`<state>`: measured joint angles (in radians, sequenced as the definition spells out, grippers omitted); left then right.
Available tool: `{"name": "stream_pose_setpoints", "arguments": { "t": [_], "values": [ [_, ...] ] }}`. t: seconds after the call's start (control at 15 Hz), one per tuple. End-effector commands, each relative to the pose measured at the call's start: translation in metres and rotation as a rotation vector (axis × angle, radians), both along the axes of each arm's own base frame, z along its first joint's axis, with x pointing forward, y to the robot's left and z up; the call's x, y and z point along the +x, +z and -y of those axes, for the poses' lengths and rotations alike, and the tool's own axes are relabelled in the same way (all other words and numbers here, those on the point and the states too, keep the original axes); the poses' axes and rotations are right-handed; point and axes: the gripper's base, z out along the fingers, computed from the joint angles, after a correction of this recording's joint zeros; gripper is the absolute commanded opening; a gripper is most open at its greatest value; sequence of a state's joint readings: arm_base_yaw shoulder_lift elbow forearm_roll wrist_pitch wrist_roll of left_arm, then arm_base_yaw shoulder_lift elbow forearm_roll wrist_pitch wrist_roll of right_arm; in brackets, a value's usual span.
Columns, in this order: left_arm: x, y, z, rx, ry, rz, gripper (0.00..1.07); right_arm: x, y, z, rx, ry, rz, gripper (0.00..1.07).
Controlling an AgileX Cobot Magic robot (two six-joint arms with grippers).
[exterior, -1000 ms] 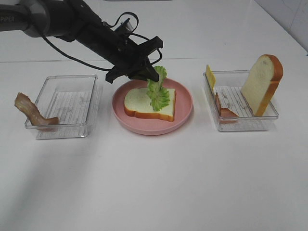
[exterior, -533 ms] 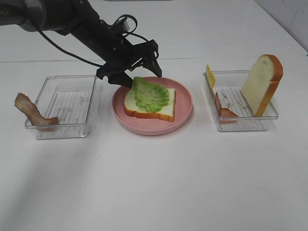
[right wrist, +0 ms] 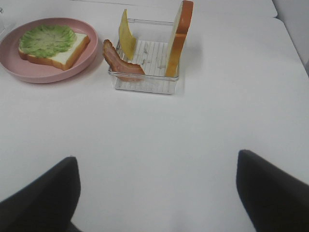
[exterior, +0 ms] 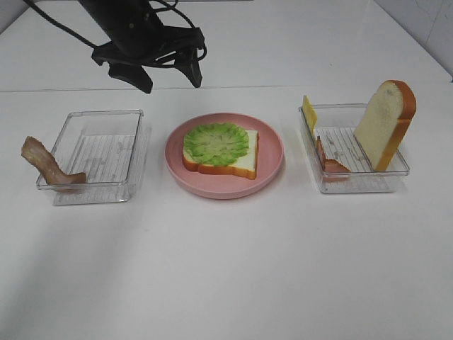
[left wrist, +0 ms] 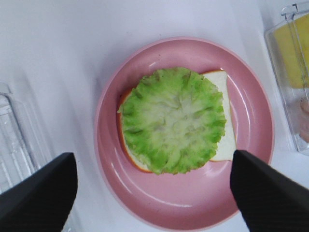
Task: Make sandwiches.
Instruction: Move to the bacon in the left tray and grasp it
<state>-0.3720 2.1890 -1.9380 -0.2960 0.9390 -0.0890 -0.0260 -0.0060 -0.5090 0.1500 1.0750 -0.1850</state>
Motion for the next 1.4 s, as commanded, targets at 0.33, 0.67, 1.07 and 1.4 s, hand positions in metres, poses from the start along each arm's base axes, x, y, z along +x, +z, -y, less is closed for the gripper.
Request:
{"name": "stream_pose_setpoints", "arguments": {
  "t": [0.33,0.67,1.07,1.4],
  "values": [
    [-0.027,0.039,-0.026,0.19,-0.054,-0.085,0.81,-0.001,0.0,0.0,-0.001,-0.008,0.018,0.83],
    [-0.02,0.04,-0.073,0.198,0.075,-0.184,0.81,-0.001,0.0,0.0,0.002,-0.006,0.016,0.83],
    [-0.035,0.036,-0.128,0.206,0.205,-0.262,0.81,-0.001,0.0,-0.001,0.005,-0.004,0.016,0.83],
    [-0.057,0.016,-0.162,0.255,0.264,-0.368,0.81,-0.001,0.0,-0.001,0.006,-0.004,0.016,0.83]
  ]
}}
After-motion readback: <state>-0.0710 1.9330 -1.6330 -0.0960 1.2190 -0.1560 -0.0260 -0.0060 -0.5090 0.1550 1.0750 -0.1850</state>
